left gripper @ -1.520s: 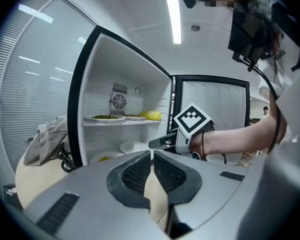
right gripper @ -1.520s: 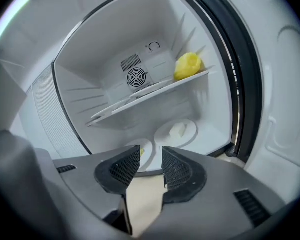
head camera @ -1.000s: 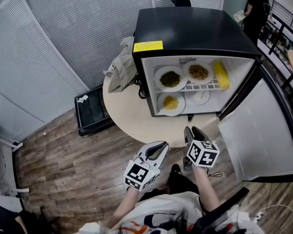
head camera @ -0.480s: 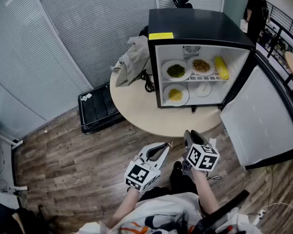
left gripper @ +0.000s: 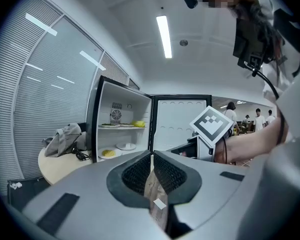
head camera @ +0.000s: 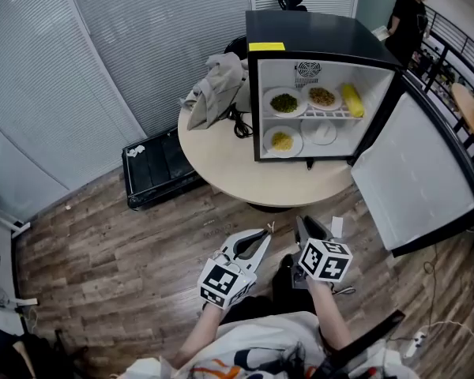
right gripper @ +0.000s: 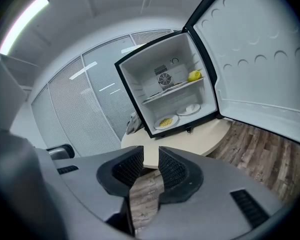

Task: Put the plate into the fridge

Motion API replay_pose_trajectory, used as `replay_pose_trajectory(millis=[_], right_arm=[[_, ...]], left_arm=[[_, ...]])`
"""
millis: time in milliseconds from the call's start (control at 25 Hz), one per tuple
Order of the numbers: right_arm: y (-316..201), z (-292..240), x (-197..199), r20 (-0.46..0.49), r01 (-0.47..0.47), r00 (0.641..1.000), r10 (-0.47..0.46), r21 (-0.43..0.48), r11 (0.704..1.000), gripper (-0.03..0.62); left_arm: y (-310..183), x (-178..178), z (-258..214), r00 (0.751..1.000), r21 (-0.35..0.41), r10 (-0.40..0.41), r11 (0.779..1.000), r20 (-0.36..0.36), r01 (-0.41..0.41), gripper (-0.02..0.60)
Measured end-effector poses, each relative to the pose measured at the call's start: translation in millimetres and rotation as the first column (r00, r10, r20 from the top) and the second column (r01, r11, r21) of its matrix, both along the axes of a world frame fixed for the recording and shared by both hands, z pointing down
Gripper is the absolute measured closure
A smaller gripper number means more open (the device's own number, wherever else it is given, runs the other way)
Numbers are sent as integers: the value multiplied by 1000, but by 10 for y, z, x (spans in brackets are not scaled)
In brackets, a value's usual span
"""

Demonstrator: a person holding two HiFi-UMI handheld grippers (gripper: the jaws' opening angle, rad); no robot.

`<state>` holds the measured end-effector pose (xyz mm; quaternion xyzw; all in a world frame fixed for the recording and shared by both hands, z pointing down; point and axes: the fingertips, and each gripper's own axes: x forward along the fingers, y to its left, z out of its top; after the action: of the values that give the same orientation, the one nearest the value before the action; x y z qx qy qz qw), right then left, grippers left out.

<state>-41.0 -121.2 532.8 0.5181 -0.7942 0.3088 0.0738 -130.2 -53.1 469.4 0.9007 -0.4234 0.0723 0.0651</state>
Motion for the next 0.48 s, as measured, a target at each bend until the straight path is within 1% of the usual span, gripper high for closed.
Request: replay_pose_trajectory(millis=[280, 480], right_arm=[[257, -9, 48, -18, 4, 1000, -4, -12, 1000, 494], [394, 35, 69, -21, 14, 1000, -14, -30, 999, 502]], left_arm=[[162, 86, -17, 1000, 2, 17, 1000, -27, -17, 555], [230, 115, -17, 999, -3, 10, 1000, -35, -10, 555]])
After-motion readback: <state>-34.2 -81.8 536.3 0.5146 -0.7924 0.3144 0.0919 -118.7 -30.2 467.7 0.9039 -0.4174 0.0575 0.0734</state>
